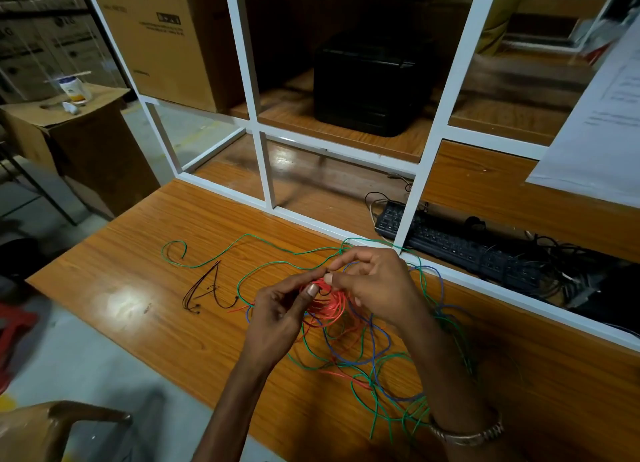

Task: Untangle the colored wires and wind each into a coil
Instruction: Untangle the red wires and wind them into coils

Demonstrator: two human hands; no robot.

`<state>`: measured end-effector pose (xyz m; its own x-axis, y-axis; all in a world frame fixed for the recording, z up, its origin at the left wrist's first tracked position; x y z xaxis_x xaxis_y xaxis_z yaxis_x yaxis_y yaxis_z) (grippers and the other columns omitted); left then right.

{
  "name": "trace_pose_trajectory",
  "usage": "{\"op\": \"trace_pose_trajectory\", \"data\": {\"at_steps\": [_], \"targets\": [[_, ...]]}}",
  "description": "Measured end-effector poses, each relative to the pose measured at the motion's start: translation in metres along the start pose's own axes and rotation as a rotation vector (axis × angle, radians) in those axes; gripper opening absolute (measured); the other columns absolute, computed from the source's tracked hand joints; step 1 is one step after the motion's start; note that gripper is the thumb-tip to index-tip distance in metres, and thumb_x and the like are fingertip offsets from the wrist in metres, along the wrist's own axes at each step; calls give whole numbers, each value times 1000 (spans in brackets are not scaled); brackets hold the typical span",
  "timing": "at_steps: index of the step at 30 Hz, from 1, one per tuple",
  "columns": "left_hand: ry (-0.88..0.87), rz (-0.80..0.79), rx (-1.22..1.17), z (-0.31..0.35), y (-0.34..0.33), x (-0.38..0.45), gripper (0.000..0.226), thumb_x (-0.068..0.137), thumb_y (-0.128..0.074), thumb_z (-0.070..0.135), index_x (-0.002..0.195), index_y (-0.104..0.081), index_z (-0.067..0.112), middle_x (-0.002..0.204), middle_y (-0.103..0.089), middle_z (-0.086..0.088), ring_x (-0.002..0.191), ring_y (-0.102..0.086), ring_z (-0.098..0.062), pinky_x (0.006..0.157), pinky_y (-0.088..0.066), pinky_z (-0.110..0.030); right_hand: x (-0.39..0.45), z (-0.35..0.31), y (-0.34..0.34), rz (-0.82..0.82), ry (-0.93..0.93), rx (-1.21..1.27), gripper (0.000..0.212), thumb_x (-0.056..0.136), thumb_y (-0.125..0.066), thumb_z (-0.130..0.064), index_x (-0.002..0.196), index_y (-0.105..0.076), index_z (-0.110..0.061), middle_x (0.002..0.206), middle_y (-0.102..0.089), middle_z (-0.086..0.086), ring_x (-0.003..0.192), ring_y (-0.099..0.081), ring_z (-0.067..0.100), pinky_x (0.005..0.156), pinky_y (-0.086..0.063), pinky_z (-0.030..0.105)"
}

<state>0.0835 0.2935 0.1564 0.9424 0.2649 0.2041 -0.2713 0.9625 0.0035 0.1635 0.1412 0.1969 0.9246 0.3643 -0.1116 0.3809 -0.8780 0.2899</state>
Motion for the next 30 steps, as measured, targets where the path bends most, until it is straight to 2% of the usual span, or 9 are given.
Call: {"op": "trace_pose_trajectory", "data": {"at_steps": [3, 6, 8, 11, 13, 15, 21, 25, 30], "targets": [[18, -11, 6, -2, -1, 1, 26, 100, -63, -1, 121, -76, 8, 118, -79, 0, 116, -72, -17, 94, -54, -24, 3, -1, 6, 35, 89, -138, 12, 74, -88, -28, 81, -78, -31, 64, -72, -6, 51, -58, 13, 54, -49, 34], [49, -17, -4, -5, -2, 0, 26, 100, -64, 1, 122, -76, 10, 116, -79, -3, 113, -73, -22, 95, -57, -35, 1, -6, 9, -3, 175, -220, 9, 76, -87, -25, 78, -78, -25, 51, -60, -17, 41, -40, 4, 46, -33, 24], [73, -18, -20, -6, -2, -1, 26, 100, -64, 2, 122, -76, 10, 117, -79, -4, 113, -73, -24, 96, -58, -41, 1, -5, 9, -40, 176, -212, 10, 79, -86, -24, 79, -76, -22, 47, -55, -13, 42, -40, 5, 47, -32, 25], [78, -49, -30, -3, -1, -2, 26, 100, -64, 4, 123, -76, 10, 118, -78, -4, 116, -72, -24, 99, -56, -44, 3, -2, 11, -73, 162, -146, 17, 75, -86, -35, 83, -75, -25, 66, -71, 3, 54, -54, 23, 54, -46, 38], [87, -88, -37, -1, -1, -2, 26, 100, -64, 4, 123, -76, 10, 119, -78, -6, 118, -71, -25, 99, -55, -44, 3, 0, 12, -112, 143, -127, 18, 76, -87, -34, 84, -76, -23, 79, -72, 17, 61, -56, 18, 59, -48, 38], [92, -122, -60, 0, -1, -3, 27, 100, -64, 4, 123, -76, 10, 120, -78, -8, 118, -71, -27, 99, -55, -43, 1, -1, 13, -157, 149, -61, 14, 81, -86, -24, 85, -76, -16, 84, -71, 21, 63, -55, 9, 62, -47, 34], [103, -133, -99, 5, 0, -3, 27, 99, -64, 5, 123, -75, 6, 117, -78, -11, 115, -72, -30, 95, -56, -37, -5, -3, 8, -210, 172, 41, 13, 89, -80, -14, 92, -73, -3, 80, -67, 1, 70, -57, 4, 66, -49, 18], [90, -157, -72, 6, 1, -1, 25, 100, -64, 7, 122, -76, 8, 118, -78, -10, 117, -71, -31, 98, -54, -41, -3, 1, 8, -181, 166, 88, 9, 90, -79, -15, 90, -73, -8, 79, -68, -2, 75, -61, 7, 68, -50, 19], [131, -151, -82, 6, -2, -3, 24, 98, -65, 5, 119, -76, 7, 113, -79, -10, 109, -73, -19, 92, -55, -29, 5, 9, 18, -26, 149, 108, 9, 90, -79, -17, 90, -72, -13, 79, -71, -4, 77, -64, 8, 71, -51, 21]]}}
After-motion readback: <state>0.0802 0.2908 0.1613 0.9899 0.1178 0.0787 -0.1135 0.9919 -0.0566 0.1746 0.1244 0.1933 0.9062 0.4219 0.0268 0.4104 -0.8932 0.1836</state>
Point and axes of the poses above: each hand's wrist, its own x-axis towards the middle knuckle, its own y-axis out of the back of the hand, z = x × y, the point moved 6 cm from there along x, towards the middle knuckle
